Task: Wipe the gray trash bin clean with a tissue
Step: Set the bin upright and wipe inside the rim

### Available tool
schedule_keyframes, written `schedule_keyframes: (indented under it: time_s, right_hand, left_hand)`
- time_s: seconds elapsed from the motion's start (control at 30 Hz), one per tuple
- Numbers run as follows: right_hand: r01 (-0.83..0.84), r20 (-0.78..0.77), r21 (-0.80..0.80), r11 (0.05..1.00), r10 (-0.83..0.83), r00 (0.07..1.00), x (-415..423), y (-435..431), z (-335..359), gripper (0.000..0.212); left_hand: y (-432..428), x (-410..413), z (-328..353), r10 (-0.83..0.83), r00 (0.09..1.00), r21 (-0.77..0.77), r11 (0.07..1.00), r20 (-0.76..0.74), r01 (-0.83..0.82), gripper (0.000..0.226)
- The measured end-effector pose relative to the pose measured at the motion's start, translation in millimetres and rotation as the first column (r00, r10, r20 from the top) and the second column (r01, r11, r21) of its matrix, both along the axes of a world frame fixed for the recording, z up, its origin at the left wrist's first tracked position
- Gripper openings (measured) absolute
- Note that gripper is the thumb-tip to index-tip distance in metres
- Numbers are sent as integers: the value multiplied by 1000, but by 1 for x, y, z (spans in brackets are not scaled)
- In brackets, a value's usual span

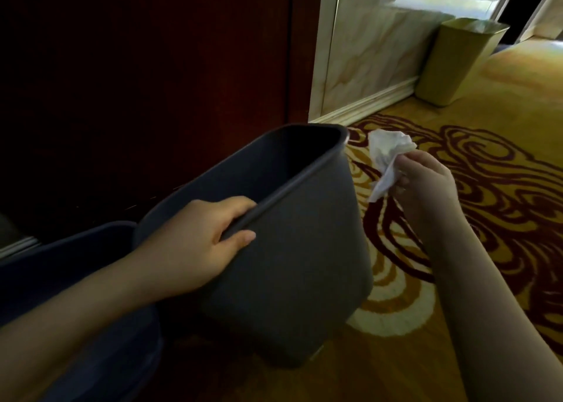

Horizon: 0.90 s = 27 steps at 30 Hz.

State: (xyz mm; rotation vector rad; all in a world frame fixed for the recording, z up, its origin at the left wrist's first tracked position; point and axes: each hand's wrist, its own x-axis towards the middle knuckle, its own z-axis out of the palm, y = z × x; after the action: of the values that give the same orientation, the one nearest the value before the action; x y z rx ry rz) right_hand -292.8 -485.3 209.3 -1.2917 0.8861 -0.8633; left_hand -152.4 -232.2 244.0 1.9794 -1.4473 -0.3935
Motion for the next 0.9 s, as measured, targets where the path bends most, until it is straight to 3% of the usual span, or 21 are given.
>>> schedule_keyframes:
  time_s: [0.17, 0.33, 0.37, 0.43, 0.5, 0.53, 0.6, 0.67, 0.73, 0.83, 0.9]
  right_hand:
    - [-166, 277, 157, 973, 118, 954, 13, 12, 18, 16]
    - [-55, 168, 4, 998, 54, 984, 30, 16, 23, 14]
    - [-40, 164, 6, 999, 39, 986, 34, 18, 23, 21]
    - [-22, 203, 74, 997, 6, 979, 40, 22, 28, 34]
    - [-100, 282, 214, 972, 36, 959, 44, 28, 33, 33]
    - [-188, 308, 258, 948, 104, 946, 47, 31, 36, 25]
    - [-356, 256, 171, 919, 307, 917, 55, 46, 39, 17]
    - [-418, 56, -6, 909, 417, 907, 70, 63, 38, 15]
    - [-437, -131, -202, 876, 418, 899, 91, 78, 39, 15]
    - [-567, -309, -379, 731, 478, 822, 121, 89, 40, 19]
    - [-633, -385, -437, 639, 503, 774, 137, 93, 42, 23]
  left_hand:
    - [-5, -1, -8, 5, 918, 37, 999, 398, -22, 15]
    - [-8, 13, -18, 60, 825, 1, 997, 561, -73, 9]
    - [-9, 15, -21, 75, 810, 11, 995, 581, -100, 7]
    - [-13, 22, -29, 84, 802, 62, 987, 592, -148, 10]
    - [-15, 32, -35, 54, 796, 140, 975, 603, -172, 13]
    - [-16, 36, -37, 58, 801, 167, 967, 596, -194, 14]
    - [-16, 42, -40, 101, 817, 185, 951, 568, -247, 15]
    - [-16, 46, -42, 136, 833, 185, 944, 536, -273, 17]
    - [-17, 49, -42, 140, 866, 204, 942, 479, -265, 24]
    - [-17, 58, -33, 227, 939, 266, 918, 258, -295, 50]
    - [-17, 69, -21, 371, 928, 187, 913, -16, -362, 72]
